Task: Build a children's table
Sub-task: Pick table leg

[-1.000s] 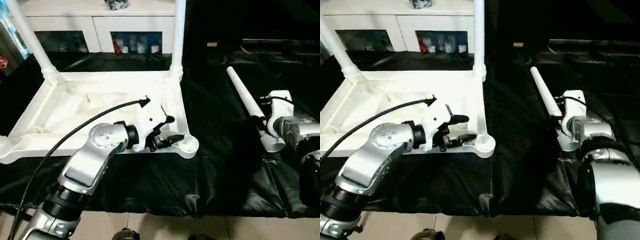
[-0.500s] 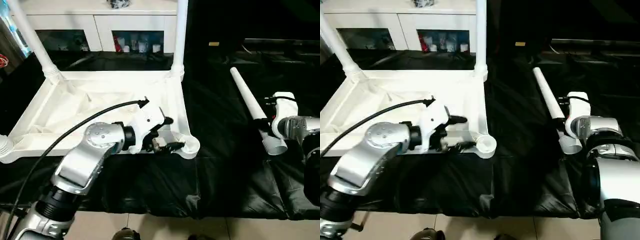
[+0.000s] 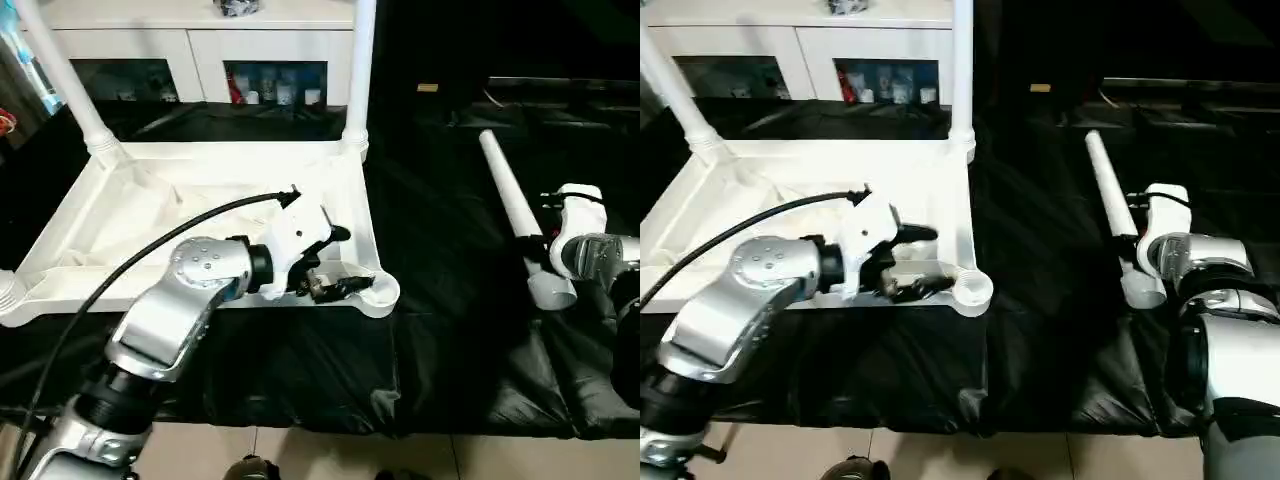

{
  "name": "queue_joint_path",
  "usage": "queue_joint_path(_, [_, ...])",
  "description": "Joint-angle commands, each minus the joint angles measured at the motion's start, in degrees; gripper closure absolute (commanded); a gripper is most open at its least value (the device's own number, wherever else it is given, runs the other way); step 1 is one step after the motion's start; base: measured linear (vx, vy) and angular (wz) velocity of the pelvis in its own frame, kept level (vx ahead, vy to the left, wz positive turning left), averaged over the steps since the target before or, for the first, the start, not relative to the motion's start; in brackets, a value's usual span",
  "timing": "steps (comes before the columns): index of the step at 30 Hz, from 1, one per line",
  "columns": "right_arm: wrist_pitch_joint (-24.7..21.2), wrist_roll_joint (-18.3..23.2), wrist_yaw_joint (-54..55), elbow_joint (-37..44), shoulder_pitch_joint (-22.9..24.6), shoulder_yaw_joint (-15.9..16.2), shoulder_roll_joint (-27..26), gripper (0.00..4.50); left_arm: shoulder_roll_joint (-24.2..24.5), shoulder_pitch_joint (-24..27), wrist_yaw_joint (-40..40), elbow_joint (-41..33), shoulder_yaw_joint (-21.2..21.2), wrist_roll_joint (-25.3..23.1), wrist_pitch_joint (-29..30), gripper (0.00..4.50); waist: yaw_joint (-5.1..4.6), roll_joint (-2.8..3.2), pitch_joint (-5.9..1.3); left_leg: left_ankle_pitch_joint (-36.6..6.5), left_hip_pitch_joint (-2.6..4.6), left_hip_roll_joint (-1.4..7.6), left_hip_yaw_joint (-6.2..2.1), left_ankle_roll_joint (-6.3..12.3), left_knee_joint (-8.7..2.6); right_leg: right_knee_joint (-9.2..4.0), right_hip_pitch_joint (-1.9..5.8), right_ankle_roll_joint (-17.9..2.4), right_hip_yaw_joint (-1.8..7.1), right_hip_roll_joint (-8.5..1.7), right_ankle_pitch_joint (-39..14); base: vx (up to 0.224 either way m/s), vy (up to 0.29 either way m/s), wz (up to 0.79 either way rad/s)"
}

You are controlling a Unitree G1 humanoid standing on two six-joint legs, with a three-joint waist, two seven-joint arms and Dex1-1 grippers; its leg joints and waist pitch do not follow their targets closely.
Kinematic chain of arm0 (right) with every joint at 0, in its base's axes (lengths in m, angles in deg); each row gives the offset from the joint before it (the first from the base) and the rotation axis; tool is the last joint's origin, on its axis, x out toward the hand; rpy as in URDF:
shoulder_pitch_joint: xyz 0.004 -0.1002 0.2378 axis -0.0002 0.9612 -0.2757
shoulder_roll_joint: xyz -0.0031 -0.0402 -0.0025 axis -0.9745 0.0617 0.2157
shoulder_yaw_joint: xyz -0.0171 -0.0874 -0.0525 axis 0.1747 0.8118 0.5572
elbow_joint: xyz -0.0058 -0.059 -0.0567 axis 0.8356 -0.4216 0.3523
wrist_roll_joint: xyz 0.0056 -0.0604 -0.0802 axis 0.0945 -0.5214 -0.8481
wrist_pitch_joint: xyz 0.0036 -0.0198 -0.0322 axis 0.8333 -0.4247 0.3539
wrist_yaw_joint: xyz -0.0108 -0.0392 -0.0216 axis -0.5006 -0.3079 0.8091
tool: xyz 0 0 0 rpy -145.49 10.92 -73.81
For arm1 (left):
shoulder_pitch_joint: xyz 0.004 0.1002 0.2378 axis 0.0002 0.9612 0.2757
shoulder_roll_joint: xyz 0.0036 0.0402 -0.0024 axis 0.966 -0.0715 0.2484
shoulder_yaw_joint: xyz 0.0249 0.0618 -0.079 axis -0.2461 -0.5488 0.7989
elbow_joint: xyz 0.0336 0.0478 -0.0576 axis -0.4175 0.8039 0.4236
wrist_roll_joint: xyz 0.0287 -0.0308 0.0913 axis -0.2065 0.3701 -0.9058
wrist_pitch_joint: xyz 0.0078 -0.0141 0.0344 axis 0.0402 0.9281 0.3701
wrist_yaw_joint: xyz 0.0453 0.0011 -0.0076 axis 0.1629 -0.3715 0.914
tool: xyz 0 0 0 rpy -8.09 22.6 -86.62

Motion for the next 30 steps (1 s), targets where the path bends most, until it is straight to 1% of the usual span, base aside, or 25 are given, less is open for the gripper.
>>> queue_joint_path(1, [5.09,2.92,-1.66,1.85,0.61,-2.91,0.32,2.65,-1.1,-1.68,2.95,1.55,2.42,-0.5,-1.65,0.57,0.25,-1.44,-4.82,-12.05,0.65,1.6,-0.19,2.11,-3.03,-3.75,3.14,-13.05,2.32,-3.08,-15.22,0.0,0.0,0.0])
queue_joint_path(2, [6.43,4.22,-3.21,2.41,1.13,-4.1,0.14,2.65,-2.31,-2.06,4.41,2.27,3.4,-0.16,-1.76,0.57,0.35,-1.54,-4.91,-11.14,0.6,1.57,-0.14,2.68,-2.88,-3.59,3.24,-13.48,2.34,-3.09,-13.6,0.0,0.0,0.0])
queue_joint_path(3, [9.18,5.58,-5.69,3.38,1.87,-5.26,-0.3,2.66,-3.51,-2.49,5.57,3.02,4.24,0.36,-1.96,0.57,0.37,-1.57,-4.92,-10.51,0.48,1.58,-0.09,3.12,-2.88,-3.53,3.31,-13.74,2.34,-3.02,-12.65,0.0,0.0,0.0])
queue_joint_path(5, [12.57,7.11,-9.81,4.94,3.11,-6.36,-1.06,2.66,-5.61,-3.35,7.48,4.7,5.63,1.34,-2.64,0.57,0.65,-1.62,-5.36,-8.23,0.24,1.62,0.0,4.96,-2.49,-3.02,3.54,-14.82,2.29,-2.99,-8.59,0.0,0.0,0.0])
queue_joint_path(6, [12.57,7.11,-9.81,4.94,3.11,-6.36,-1.06,2.66,-5.61,-3.35,7.48,4.7,5.63,1.34,-2.64,0.57,0.68,-1.68,-5.46,-7.49,0.19,1.6,-0.07,5.39,-2.43,-2.84,3.6,-15.09,2.21,-2.91,-7.81,0.0,0.0,0.0])
queue_joint_path(7, [13.05,9.14,-13.47,6.31,3.91,-7.81,-1.84,2.66,-7.15,-4.14,8.74,6.14,6.7,2.26,-2.76,0.57,0.79,-1.72,-5.67,-6.2,0.16,1.5,0.08,6.43,-2.2,-2.58,3.59,-15.82,2.22,-2.71,-5.88,0.0,0.0,0.0])
queue_joint_path(8, [13.31,10.71,-16.76,7.64,4.56,-8.69,-2.49,2.66,-8.21,-4.68,9.56,7.06,7.44,2.94,-2.82,0.57,1.0,-1.78,-5.79,-5.38,0.0,1.63,0.07,7.54,-1.89,-2.22,3.52,-16.58,2.29,-2.81,-3.79,0.0,0.0,0.0])
queue_joint_path(9, [13.33,12.08,-19.84,9.08,5.28,-9.3,-3.08,2.66,-9.13,-5.19,10.29,7.87,8.06,3.47,-2.72,0.57,0.93,-1.95,-5.67,-5.25,-0.22,1.56,0.12,8.14,-1.82,-2.2,3.47,-16.75,2.22,-2.67,-3.57,0.0,0.0,0.0])
queue_joint_path(10, [13.43,13.36,-22.78,10.73,6.11,-9.67,-3.73,2.66,-9.92,-5.78,10.84,8.8,8.46,3.86,-2.75,0.57,0.99,-2.01,-5.61,-6.32,-0.13,1.64,0.11,8.51,-1.78,-2.39,3.34,-16.68,2.07,-2.74,-5.53,0.0,0.0,0.0])
queue_joint_path(11, [12.97,15.35,-27.04,13.84,7.71,-9.92,-4.78,2.66,-11.1,-6.69,11.43,10.14,8.94,4.44,-2.64,0.57,1.32,-2.05,-5.52,-7.4,0.13,1.7,0.22,8.45,-1.79,-2.75,3.19,-16.09,2.09,-2.83,-7.88,0.0,0.0,0.0])
queue_joint_path(12, [12.9,15.52,-27.4,14.14,7.86,-9.93,-4.88,2.66,-11.2,-6.77,11.47,10.24,8.98,4.5,-2.61,0.57,1.32,-2.05,-5.52,-7.4,0.13,1.7,0.22,8.45,-1.79,-2.75,3.19,-16.09,2.09,-2.83,-7.88,0.0,0.0,0.0])
queue_joint_path(13, [11.82,17.63,-30.69,17.31,9.48,-10.23,-5.8,2.66,-12.41,-7.48,11.82,11.13,9.6,5.41,-1.78,0.57,1.64,-2.04,-5.38,-8.13,0.17,1.81,0.17,8.18,-1.9,-3.02,3.14,-15.12,2.12,-2.81,-9.97,0.0,0.0,0.0])
queue_joint_path(14, [9.55,21.03,-35.69,22.75,12.53,-10.36,-7.23,2.66,-14.41,-8.64,12.04,12.45,10.6,7.13,-0.25,0.57,1.85,-2.09,-5.35,-8.28,0.28,1.86,0.19,7.87,-1.93,-3.11,3.11,-14.85,2.17,-2.84,-10.94,0.0,0.0,0.0])
queue_joint_path(15, [9.21,21.75,-36.76,24.01,13.26,-10.33,-7.55,2.66,-14.88,-8.9,12.11,12.75,10.86,7.53,0.09,0.57,2.16,-2.11,-5.35,-8.38,0.38,1.74,0.31,7.99,-1.87,-3.23,3.11,-14.35,2.21,-2.76,-11.1,0.0,0.0,0.0])
queue_joint_path(16, [6.63,24.49,-39.96,30.25,16.71,-9.22,-8.74,2.66,-17.07,-10.08,12.95,14.15,12.38,9.65,2.19,0.57,2.28,-2.01,-5.37,-8.64,0.53,2.1,0.17,7.74,-2.02,-3.2,2.95,-14.53,2.21,-2.85,-11.49,0.0,0.0,0.0])
queue_joint_path(17, [5.8,25.44,-40.99,32.77,18.08,-8.79,-9.22,2.66,-17.83,-10.59,13.4,14.85,12.91,10.38,2.84,0.57,2.84,-1.96,-5.49,-8.93,0.79,2.29,0.15,7.45,-1.99,-3.18,2.82,-14.12,2.23,-2.95,-12.14,0.0,0.0,0.0])
queue_joint_path(18, [5.8,25.44,-40.99,32.77,18.08,-8.79,-9.22,2.66,-17.83,-10.59,13.4,14.85,12.91,10.38,2.84,0.57,2.86,-2.05,-5.39,-8.87,0.66,2.28,0.22,7.31,-2.1,-3.38,2.81,-13.85,2.18,-2.9,-12.72,0.0,0.0,0.0])
queue_joint_path(20, [2.56,28.25,-42.93,38.61,20.84,-8.22,-10.13,2.66,-19.84,-11.66,15.06,16.74,14.63,12.24,4.41,0.57,3.44,-1.98,-5.47,-8.88,0.7,2.38,0.23,6.01,-2.14,-3.54,2.74,-12.96,2.15,-3.14,-14.85,0.0,0.0,0.0])
queue_joint_path(21, [0.75,29.91,-43.92,42.17,22.47,-7.87,-10.7,2.66,-21.15,-12.3,16.33,18.03,15.85,13.42,5.34,0.57,3.47,-2.05,-5.33,-9.18,0.74,2.19,0.42,5.95,-2.12,-3.82,2.66,-12.38,2.19,-2.97,-15.51,0.0,0.0,0.0])
queue_joint_path(22, [0.75,29.91,-43.92,42.17,22.47,-7.87,-10.7,2.66,-21.15,-12.3,16.33,18.03,15.85,13.42,5.34,0.57,3.85,-2.06,-5.41,-9.57,0.99,2.25,0.37,5.72,-2.12,-3.87,2.57,-11.8,2.26,-3.12,-16.15,0.0,0.0,0.0])
queue_joint_path(23, [-0.72,31.05,-44.44,45.05,23.78,-7.54,-11.16,2.66,-22.08,-12.73,17.1,18.87,16.64,14.36,5.92,0.57,3.65,-2.11,-5.34,-9.22,0.57,2.16,0.31,5.59,-2.24,-3.99,2.79,-11.09,2.16,-3.09,-16.78,0.0,0.0,0.0])
queue_joint_path(25, [-2.65,32.21,-45.15,49.4,25.83,-5.99,-11.81,2.66,-23.75,-13.03,17.67,19.3,17.72,16.44,7.03,0.57,3.85,-2.14,-5.43,-9.02,0.64,2.19,0.19,5.28,-2.26,-4.11,2.72,-10.37,2.17,-3.34,-17.39,0.0,0.0,0.0])
queue_joint_path(27, [-4.29,32.65,-45.46,52.91,27.45,-4.57,-12.45,2.66,-24.89,-12.99,17.1,19.0,18.27,18.0,8.07,0.57,3.81,-2.35,-5.44,-8.71,0.4,2.18,0.07,5.11,-2.36,-4.1,2.82,-10.03,2.17,-3.42,-17.72,0.0,0.0,0.0])
queue_joint_path(28, [-4.29,32.65,-45.46,52.91,27.45,-4.57,-12.45,2.66,-24.89,-12.99,17.1,19.0,18.27,18.0,8.07,0.57,3.78,-2.35,-5.45,-8.91,0.48,2.22,0.03,4.91,-2.4,-4.16,2.71,-9.92,2.18,-3.46,-18.07,0.0,0.0,0.0])
queue_joint_path(30, [-6.17,33.08,-45.3,56.25,28.84,-3.38,-13.03,2.66,-25.69,-13.0,17.19,18.66,18.75,19.02,8.86,0.57,3.71,-2.44,-5.45,-8.81,0.45,2.19,0.02,4.76,-2.45,-4.3,2.76,-9.55,2.17,-3.48,-18.22,0.0,0.0,0.0])
